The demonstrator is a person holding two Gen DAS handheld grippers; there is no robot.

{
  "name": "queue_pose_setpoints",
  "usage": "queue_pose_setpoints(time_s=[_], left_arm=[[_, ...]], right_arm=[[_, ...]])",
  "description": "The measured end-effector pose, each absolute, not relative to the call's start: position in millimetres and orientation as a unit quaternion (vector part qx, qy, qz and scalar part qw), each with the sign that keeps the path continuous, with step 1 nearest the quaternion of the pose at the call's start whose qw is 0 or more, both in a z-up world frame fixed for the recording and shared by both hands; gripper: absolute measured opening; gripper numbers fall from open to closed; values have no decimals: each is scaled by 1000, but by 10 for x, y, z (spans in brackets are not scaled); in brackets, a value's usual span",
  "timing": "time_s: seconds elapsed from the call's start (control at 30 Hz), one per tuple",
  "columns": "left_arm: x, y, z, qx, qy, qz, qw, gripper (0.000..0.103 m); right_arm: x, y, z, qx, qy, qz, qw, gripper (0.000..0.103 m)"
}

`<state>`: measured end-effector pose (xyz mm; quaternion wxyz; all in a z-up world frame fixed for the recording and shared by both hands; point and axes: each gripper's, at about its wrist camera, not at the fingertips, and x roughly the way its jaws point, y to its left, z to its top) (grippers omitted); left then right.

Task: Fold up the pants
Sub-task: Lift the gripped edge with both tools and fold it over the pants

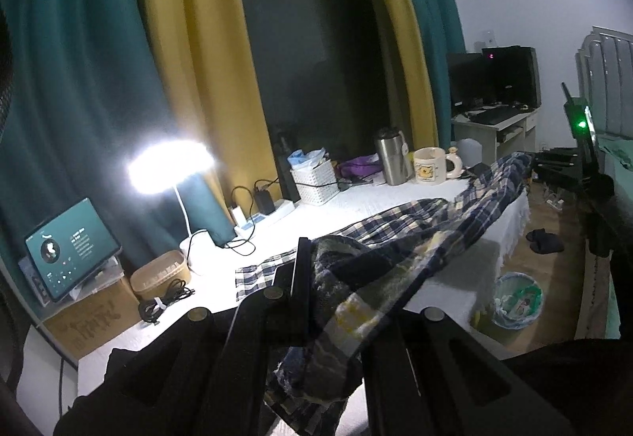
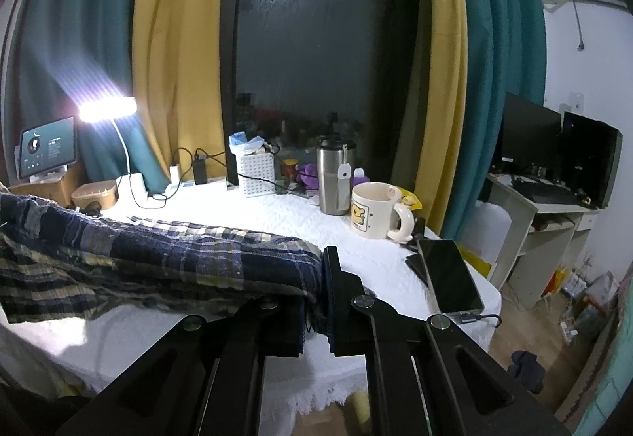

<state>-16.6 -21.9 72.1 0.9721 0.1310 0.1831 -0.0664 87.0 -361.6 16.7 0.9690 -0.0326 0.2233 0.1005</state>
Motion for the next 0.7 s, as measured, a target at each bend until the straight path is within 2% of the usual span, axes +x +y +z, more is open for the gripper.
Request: queue_pose_setpoints(time_s=[0.7], left_arm=[[914,194,511,119,240,-62,962,3]], right_arm=[[1815,-3232,108,-50,265,95,958,8]])
